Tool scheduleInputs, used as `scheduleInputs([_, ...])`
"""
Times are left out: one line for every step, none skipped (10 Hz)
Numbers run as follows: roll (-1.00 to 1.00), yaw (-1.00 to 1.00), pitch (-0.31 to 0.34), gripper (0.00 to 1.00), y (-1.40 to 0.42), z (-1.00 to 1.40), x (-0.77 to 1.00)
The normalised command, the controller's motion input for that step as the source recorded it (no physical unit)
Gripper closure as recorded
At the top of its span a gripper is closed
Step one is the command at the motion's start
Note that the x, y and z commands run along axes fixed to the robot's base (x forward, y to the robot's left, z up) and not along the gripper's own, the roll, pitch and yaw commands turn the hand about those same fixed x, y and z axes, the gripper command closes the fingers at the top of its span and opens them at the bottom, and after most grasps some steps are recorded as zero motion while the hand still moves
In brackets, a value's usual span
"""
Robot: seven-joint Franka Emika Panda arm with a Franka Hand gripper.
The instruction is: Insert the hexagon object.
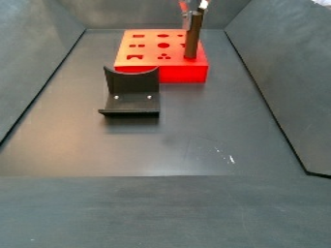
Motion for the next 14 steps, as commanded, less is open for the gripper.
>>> scheduleInputs([-0.02,0.0,-0.089,1.0,0.0,0.0,0.03])
scheduleInputs([0.0,0.0,0.0,1.0,0.0,0.0,0.32])
scheduleInputs([0.0,0.0,0.0,1.0,0.0,0.0,0.25])
scheduleInputs([0.01,0.0,0.0,1.0,0.0,-0.03,0.06])
scheduleInputs([0.02,0.0,0.0,1.0,0.05,-0.12,-0.16])
scheduleInputs([0.0,-0.01,0.0,1.0,0.03,-0.06,-0.21])
scheduleInputs([0.0,0.0,-0.004,1.0,0.01,-0.07,-0.13])
scheduleInputs([0.0,0.0,-0.01,1.0,0.0,-0.08,0.0])
scheduleInputs([0.0,0.02,0.0,1.0,0.0,-0.14,0.25])
scheduleInputs([0.0,0.06,0.0,1.0,0.0,-0.14,0.35])
scheduleInputs([0.0,0.05,0.0,1.0,0.0,-0.13,0.23])
scheduleInputs([0.0,0.01,0.0,1.0,0.0,-0.17,0.15])
scheduleInputs([0.01,0.0,-0.001,1.0,0.03,-0.21,-0.01])
scheduleInputs([0.0,-0.02,-0.003,1.0,0.1,-0.09,-0.26])
